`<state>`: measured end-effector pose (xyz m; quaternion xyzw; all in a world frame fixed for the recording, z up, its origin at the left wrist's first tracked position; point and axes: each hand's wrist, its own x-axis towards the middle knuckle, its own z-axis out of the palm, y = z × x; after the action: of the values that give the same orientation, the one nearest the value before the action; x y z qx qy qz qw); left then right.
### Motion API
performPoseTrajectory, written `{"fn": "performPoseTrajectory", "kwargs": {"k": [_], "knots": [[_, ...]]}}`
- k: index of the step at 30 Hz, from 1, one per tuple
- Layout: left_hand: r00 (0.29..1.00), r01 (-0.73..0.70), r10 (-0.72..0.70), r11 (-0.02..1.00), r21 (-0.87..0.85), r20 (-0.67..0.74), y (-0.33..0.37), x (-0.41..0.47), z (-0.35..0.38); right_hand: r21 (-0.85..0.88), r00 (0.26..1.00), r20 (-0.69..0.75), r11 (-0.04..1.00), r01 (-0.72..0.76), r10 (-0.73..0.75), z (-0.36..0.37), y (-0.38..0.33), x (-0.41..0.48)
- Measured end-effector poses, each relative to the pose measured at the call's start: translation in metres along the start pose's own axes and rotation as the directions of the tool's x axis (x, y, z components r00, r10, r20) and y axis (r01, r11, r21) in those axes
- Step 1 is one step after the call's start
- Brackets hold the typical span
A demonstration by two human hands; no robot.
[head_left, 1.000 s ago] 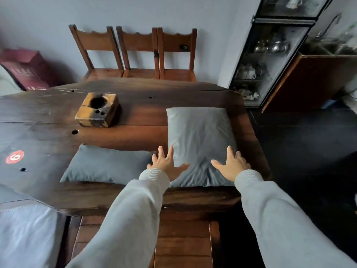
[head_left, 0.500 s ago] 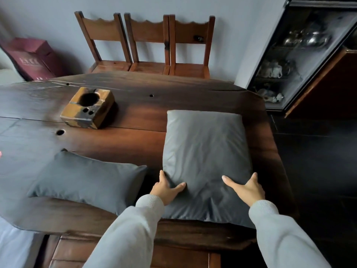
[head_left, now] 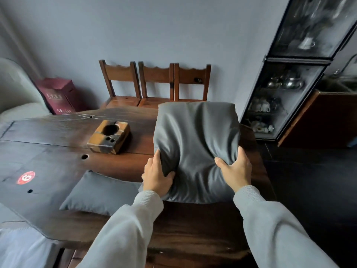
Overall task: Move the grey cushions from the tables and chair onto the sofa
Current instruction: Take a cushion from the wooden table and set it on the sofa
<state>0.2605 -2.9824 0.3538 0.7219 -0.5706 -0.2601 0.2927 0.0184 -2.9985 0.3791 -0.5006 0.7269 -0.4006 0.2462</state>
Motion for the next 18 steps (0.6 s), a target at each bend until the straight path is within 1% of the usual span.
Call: {"fn": "performPoseTrajectory", "kwargs": {"k": [1,3,4,6,8,11,13,15,16,18], "knots": [[1.000,-0.007,0.006,1.000,-0.029,-0.024,0.001,-0.002,-0.003,0.007,1.000,-0.017,1.000,0.017,-0.017,-0.001,-0.003,-0.002],[0.992,-0.035,0.023,0.995,-0.094,-0.125,0.004,-0.020,-0.061,0.034,0.991,-0.026,0.991,0.130,-0.129,-0.005,-0.059,-0.027],[0.990,-0.037,0.022,0.993,-0.109,-0.138,0.003,-0.021,-0.062,0.021,0.989,-0.028,0.989,0.147,-0.146,-0.008,-0.064,-0.027],[0.970,-0.059,0.015,0.983,-0.175,-0.242,-0.008,-0.051,-0.128,0.038,0.958,-0.005,0.957,0.288,-0.288,-0.006,-0.126,-0.061],[0.951,-0.055,-0.026,0.966,-0.252,-0.307,-0.023,-0.073,-0.167,0.047,0.922,0.030,0.922,0.384,-0.386,-0.001,-0.166,-0.083],[0.925,-0.049,-0.098,0.926,-0.373,-0.366,-0.063,-0.120,-0.242,0.078,0.828,0.081,0.832,0.549,-0.554,0.018,-0.233,-0.132],[0.911,-0.048,-0.144,0.895,-0.444,-0.386,-0.094,-0.159,-0.293,0.128,0.773,0.133,0.784,0.607,-0.620,0.036,-0.277,-0.173],[0.881,-0.047,-0.194,0.871,-0.490,-0.431,-0.130,-0.199,-0.347,0.201,0.692,0.168,0.712,0.673,-0.702,0.054,-0.321,-0.224],[0.858,-0.036,-0.215,0.880,-0.474,-0.466,-0.149,-0.222,-0.377,0.228,0.639,0.170,0.661,0.715,-0.750,0.064,-0.341,-0.249],[0.791,0.017,-0.240,0.929,-0.370,-0.563,-0.187,-0.274,-0.439,0.274,0.526,0.204,0.564,0.779,-0.826,0.079,-0.380,-0.306]]}}
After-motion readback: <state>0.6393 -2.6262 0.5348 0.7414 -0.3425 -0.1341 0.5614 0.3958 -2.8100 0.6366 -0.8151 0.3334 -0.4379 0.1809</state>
